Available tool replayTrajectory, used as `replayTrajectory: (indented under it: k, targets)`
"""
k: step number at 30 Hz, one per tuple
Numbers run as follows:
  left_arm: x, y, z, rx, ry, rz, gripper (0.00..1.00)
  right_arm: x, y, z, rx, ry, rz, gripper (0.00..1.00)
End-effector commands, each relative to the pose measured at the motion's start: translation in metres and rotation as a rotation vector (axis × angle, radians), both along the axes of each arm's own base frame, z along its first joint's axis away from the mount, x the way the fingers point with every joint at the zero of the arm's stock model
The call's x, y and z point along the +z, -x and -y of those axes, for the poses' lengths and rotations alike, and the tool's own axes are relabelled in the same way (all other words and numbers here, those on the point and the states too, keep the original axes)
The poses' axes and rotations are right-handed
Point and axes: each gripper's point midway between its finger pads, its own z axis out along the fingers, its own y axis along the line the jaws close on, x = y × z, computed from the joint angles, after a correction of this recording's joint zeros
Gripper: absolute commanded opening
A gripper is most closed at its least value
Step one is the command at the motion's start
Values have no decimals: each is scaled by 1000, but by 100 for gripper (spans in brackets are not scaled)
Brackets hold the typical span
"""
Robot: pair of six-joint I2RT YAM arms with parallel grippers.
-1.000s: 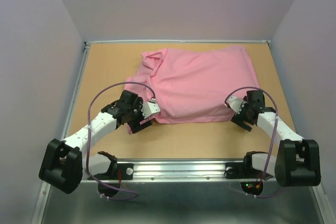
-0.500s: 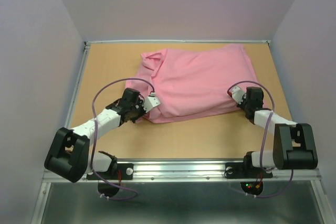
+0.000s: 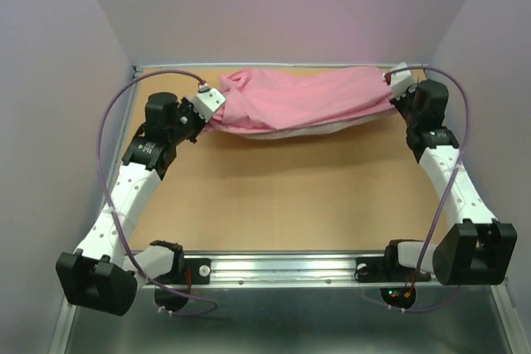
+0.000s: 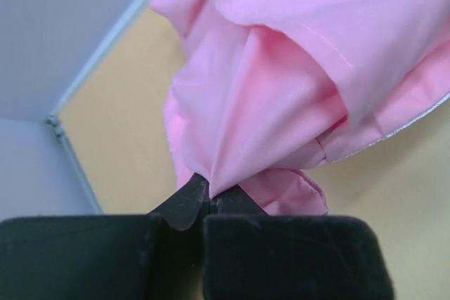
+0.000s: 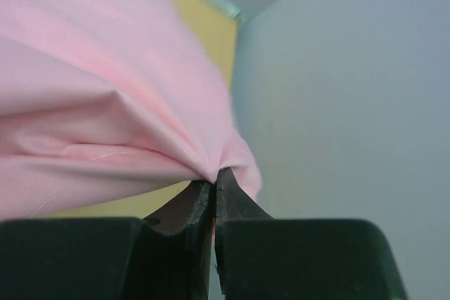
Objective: Put the pillow into the pillowcase
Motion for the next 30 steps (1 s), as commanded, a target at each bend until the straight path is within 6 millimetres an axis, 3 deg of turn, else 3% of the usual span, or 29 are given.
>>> replayTrajectory:
  k: [1,2,4,5,8,11,14,17,18,19,20,21,22,23,24,25,26,27,28,29,30]
  targets:
    - [121,-1,-9,59,131,283,0,145,-4,11,-71,-57,370,1]
    - [151,5,-13,94,187,341,0,182,1,11,-72,-60,450,1]
    - [183,13,-14,101,243,408,0,221,14,11,-76,-66,539,0]
    - [211,22,-17,112,281,474,0,252,24,10,-74,-73,610,1]
    - [253,39,-24,137,359,581,0,301,40,12,-81,-66,711,1]
    - [272,46,-28,152,390,637,0,313,39,14,-88,-32,723,1]
    - [266,32,-24,144,374,630,0,295,10,15,-82,-26,666,1]
    - [238,7,-19,136,333,595,0,242,-35,12,-64,-45,541,0]
    - [215,-13,-16,138,298,566,0,226,-47,11,-61,-62,511,1]
    - [202,-24,-14,138,280,550,0,193,-71,12,-64,-80,441,1]
    - [190,-36,-15,150,253,542,0,176,-84,11,-64,-96,410,1]
    - [163,-63,-14,167,221,514,0,156,-100,12,-77,-115,375,0]
    - [150,-81,-21,198,198,502,0,127,-129,14,-96,-138,324,0]
    - [103,-119,-31,271,142,413,12,100,-148,14,-111,-129,264,18]
    - [116,-143,-41,324,135,442,28,80,-164,15,-142,-113,215,35]
    - [106,-165,-75,454,143,398,61,52,-192,20,-216,-108,146,67]
    - [97,-185,-86,482,157,334,65,41,-198,23,-240,-110,105,80]
    - [95,-210,-101,518,180,241,68,41,-202,27,-263,-113,83,87]
    - [94,-218,-98,508,259,187,80,24,-196,30,-269,-130,0,91]
    - [99,-221,-123,508,308,157,99,33,-192,31,-266,-156,11,100]
    - [107,-220,-126,505,332,140,99,29,-184,32,-260,-160,-9,100]
